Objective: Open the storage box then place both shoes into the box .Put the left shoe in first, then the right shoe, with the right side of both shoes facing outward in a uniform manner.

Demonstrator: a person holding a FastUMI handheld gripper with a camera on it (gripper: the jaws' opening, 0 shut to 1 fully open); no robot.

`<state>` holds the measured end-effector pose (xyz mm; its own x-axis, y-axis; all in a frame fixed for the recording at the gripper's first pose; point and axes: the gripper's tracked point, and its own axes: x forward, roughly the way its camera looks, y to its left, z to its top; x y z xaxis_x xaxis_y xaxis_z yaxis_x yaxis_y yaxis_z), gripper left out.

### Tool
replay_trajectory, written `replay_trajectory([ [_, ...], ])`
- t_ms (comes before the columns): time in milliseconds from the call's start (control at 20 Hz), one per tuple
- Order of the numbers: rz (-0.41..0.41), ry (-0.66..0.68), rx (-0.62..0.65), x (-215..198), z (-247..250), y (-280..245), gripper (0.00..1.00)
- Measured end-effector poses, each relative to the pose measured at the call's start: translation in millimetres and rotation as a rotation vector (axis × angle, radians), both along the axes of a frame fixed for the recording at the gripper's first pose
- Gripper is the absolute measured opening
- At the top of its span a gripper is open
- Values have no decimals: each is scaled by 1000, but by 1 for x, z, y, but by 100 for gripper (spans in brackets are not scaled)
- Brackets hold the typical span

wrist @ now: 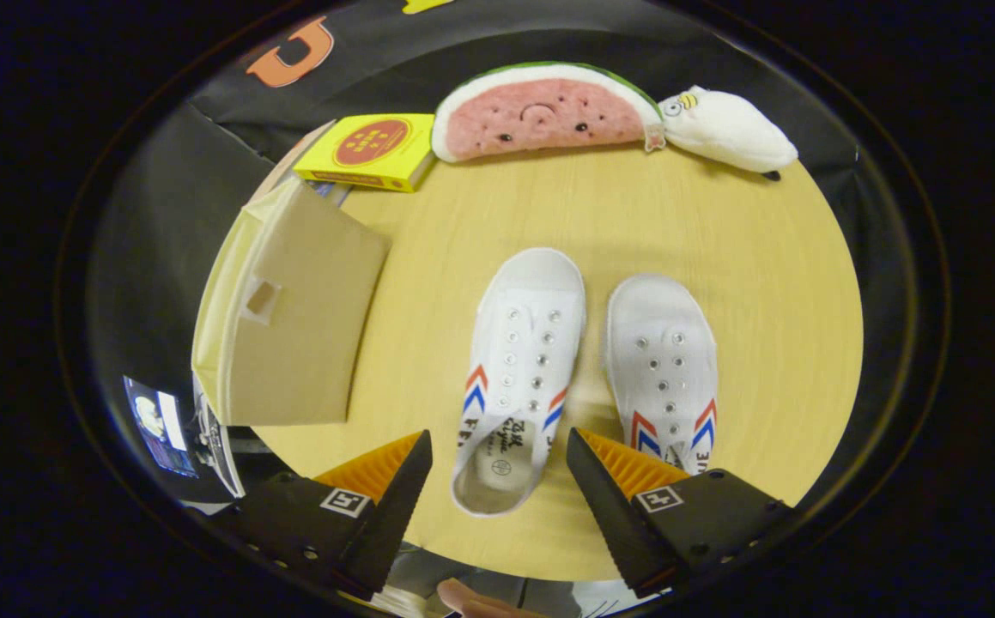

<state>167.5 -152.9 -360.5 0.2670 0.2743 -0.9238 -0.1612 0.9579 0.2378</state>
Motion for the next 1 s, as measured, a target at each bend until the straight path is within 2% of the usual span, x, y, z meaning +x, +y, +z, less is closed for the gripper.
replay_trajectory([
  [250, 36, 13, -126, 13, -45, -15, 94],
  [350, 70, 10, -179, 14, -58, -20, 90],
  [550, 39, -16, -113, 22, -55, -12, 70],
  [700, -17, 24, -39, 24, -57, -8, 43],
  [750, -11, 36, 3, 25, -57, 1, 42],
  [850, -7, 48, 1, 23, -56, -1, 19],
  [900, -11, 54, 11, 22, -54, -1, 14],
  [950, -35, 56, 39, 20, -60, 2, 14],
  [1000, -51, 59, 67, 22, -53, -4, 7],
])
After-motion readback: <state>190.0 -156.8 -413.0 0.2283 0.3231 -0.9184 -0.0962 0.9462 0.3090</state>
